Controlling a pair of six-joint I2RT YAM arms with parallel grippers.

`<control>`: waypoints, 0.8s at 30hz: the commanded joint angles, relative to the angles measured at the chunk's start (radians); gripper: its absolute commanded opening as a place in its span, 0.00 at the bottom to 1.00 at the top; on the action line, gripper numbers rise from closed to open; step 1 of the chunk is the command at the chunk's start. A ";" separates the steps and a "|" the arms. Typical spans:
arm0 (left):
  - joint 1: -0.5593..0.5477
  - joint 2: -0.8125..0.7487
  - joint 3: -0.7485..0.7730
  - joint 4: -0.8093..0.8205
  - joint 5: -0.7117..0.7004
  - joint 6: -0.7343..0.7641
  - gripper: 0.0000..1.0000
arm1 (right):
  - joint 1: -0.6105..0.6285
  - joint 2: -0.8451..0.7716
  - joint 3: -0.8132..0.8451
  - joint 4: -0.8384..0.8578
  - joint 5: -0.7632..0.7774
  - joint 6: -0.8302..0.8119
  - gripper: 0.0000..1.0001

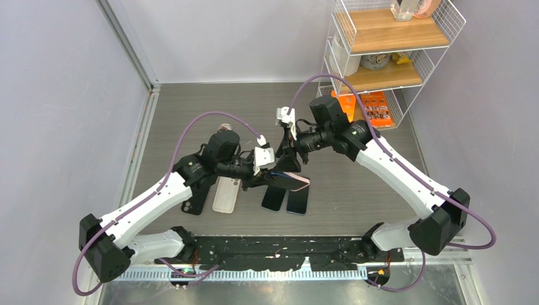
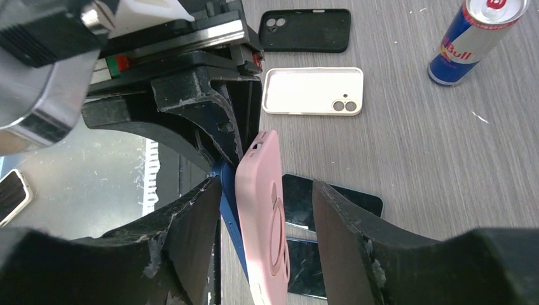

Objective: Take the phone out of the phone case
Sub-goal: Remove the phone case from the phone.

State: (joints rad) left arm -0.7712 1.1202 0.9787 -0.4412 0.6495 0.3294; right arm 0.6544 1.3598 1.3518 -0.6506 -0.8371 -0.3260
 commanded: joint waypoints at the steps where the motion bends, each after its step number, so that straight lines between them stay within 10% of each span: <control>1: -0.007 -0.007 0.058 0.075 0.020 -0.011 0.00 | 0.015 0.009 -0.011 0.043 0.016 0.001 0.60; 24: -0.008 -0.018 0.054 0.094 -0.012 -0.016 0.00 | 0.062 0.043 -0.058 0.061 0.141 -0.022 0.46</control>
State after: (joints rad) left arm -0.7769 1.1309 0.9813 -0.4465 0.6308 0.3141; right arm 0.7059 1.3815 1.3006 -0.6060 -0.7151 -0.3389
